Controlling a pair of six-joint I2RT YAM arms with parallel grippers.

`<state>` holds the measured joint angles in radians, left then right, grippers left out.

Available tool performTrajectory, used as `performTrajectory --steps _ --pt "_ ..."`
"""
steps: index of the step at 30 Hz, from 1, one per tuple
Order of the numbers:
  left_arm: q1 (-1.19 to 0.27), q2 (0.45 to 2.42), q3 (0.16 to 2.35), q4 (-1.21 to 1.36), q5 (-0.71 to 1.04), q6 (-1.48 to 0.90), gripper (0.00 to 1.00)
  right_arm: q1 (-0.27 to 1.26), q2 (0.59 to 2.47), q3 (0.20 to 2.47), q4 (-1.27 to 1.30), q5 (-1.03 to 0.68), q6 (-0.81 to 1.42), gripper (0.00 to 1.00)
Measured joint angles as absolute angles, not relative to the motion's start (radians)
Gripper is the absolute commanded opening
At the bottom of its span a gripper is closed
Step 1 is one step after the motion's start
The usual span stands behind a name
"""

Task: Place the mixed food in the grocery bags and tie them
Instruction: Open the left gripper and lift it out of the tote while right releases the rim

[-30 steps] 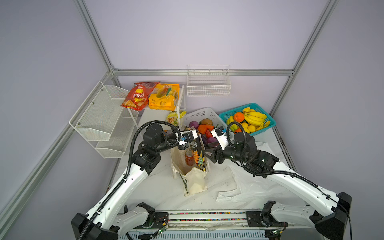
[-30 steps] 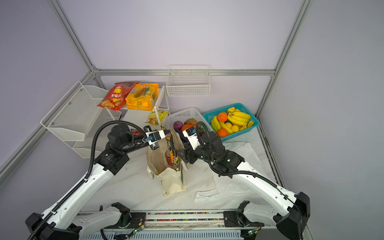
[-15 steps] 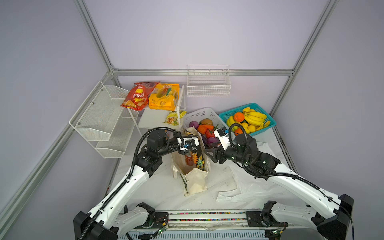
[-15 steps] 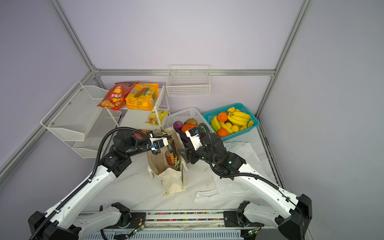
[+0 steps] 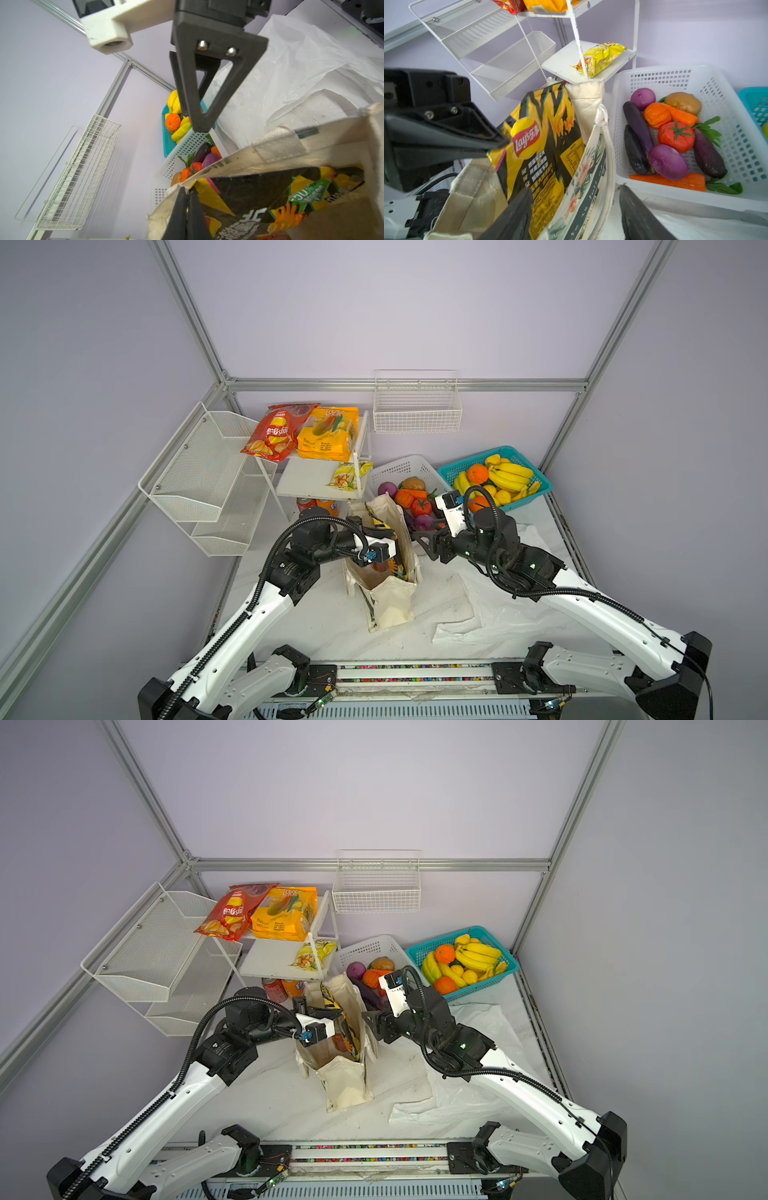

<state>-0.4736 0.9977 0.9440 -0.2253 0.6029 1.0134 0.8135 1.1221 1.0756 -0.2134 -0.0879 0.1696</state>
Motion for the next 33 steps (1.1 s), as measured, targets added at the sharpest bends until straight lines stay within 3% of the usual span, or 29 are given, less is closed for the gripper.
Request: performTrajectory --steps 3,9,12,13,19,25,33 --pt "-0.482 1.002 0.944 -0.244 0.607 0.999 0.30 0.813 1.126 1.090 -0.215 -0.056 0.173 0.68" --pt "-0.486 1.001 0.945 -0.287 0.612 0.892 0.53 0.813 1.132 1.105 -0.214 -0.029 0.175 0.69" --pt "-0.486 0.997 0.948 -0.331 0.606 0.818 0.77 0.813 1.153 1.119 -0.216 -0.020 0.175 0.69" --pt "-0.486 0.995 0.950 -0.353 0.602 0.794 0.80 0.813 1.161 1.122 -0.216 -0.019 0.175 0.69" --pt "-0.486 0.933 0.952 -0.426 0.536 0.624 0.84 0.813 1.197 1.144 -0.223 -0.027 0.171 0.70" --pt "-0.486 0.832 0.957 -0.358 0.354 0.323 0.84 0.813 1.239 1.204 -0.245 -0.039 0.170 0.72" --pt "-0.477 0.965 1.195 -0.501 0.006 -0.059 0.90 0.767 1.272 1.254 -0.285 0.047 0.155 0.83"
